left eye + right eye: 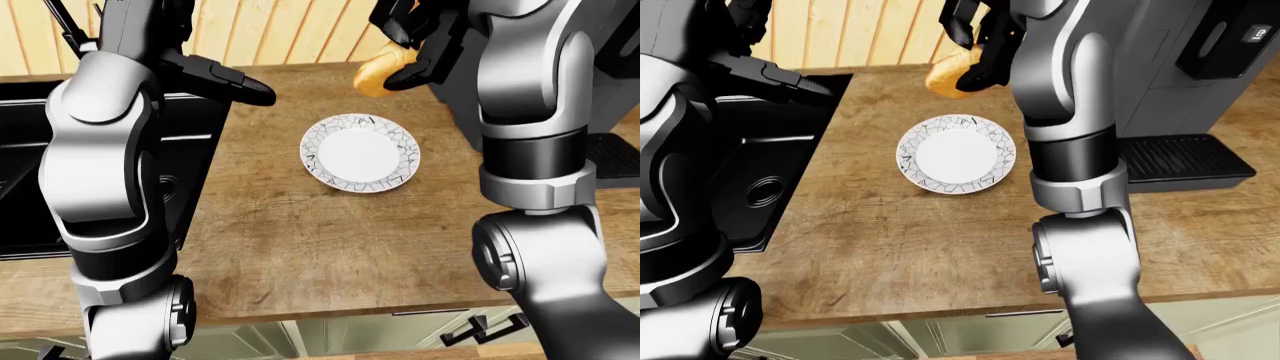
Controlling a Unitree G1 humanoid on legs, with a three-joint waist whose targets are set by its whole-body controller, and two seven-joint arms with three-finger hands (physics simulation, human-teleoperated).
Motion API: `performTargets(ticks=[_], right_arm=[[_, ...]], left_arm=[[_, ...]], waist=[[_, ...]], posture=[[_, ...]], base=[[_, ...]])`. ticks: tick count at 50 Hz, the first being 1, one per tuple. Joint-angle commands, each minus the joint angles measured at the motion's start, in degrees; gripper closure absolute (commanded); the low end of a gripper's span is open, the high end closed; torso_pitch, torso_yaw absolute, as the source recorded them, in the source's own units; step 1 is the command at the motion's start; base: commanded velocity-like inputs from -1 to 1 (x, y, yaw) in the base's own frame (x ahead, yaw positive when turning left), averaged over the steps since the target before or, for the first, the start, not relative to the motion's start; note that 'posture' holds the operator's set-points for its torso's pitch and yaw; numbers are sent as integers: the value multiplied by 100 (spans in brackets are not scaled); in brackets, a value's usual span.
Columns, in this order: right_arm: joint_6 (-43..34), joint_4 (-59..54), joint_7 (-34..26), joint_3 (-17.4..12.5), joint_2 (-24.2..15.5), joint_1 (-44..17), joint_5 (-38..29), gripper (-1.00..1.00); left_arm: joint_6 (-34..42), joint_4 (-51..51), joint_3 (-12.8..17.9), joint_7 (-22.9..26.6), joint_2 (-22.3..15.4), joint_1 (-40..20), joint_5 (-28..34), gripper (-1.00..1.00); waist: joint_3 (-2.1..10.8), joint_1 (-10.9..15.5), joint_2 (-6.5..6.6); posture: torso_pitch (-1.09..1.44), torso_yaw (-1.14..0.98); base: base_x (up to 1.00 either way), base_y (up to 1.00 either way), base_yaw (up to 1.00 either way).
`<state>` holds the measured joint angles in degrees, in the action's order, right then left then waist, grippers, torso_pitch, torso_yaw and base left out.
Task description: Place the pastries on the plates.
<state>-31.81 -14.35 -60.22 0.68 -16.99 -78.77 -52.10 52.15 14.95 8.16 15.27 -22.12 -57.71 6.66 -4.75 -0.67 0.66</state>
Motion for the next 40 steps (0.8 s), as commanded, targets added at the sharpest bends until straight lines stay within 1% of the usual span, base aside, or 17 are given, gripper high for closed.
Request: performTargets(ticks=[1,3,4,5,9,15,19,29,32,34,40], right_arm=[[104,189,87,-112,-49,-256,-102,100],[119,188,76,-134,-33,-256,-128,100],[179,196,-3,-92,-68,-240,-212,100],[231,360,-262,-5,-69,-90,-309,100],[407,463,-474,-76,15,58,-471,100],[558,487,-576,-140,82,155,-597,100],[613,444,-632,-124,198,279,-602,100],[663,235,-550,-109,316,279,-540,100],[679,136,-482,-104,356,247,-503,100],[723,-56,-314,-108,411,204,-438,100],[873,-279,-210,-51,455,263,-320,100]], left_arm=[[-153,137,62,-42,-63,-192,28,-100],[-153,137,62,-42,-63,-192,28,-100],[-141,155,62,-38,-64,-182,27,-100],[-160,149,36,-36,-64,-176,42,-100],[-173,140,33,-28,-46,-171,63,-100],[-170,159,36,-5,-37,-160,88,-100],[-149,174,53,10,-49,-158,93,-100],[-151,164,49,9,-49,-176,98,-100],[-128,174,65,5,-51,-183,87,-100],[-135,156,74,1,-64,-191,80,-100],[-163,141,69,-4,-78,-191,62,-100]], waist=[[209,0,10],[215,3,10],[217,5,10],[218,5,8],[225,9,-3],[250,6,4],[255,5,12],[250,-5,13],[245,-14,14],[242,-16,19],[235,-28,26]], posture=[[1,0],[1,0],[1,0],[1,0],[1,0],[1,0],[1,0],[1,0],[1,0],[1,0],[1,0]], base=[[0,0,0],[0,0,0],[0,0,0],[0,0,0],[0,0,0],[0,0,0],[0,0,0],[0,0,0],[0,0,0],[0,0,0],[0,0,0]])
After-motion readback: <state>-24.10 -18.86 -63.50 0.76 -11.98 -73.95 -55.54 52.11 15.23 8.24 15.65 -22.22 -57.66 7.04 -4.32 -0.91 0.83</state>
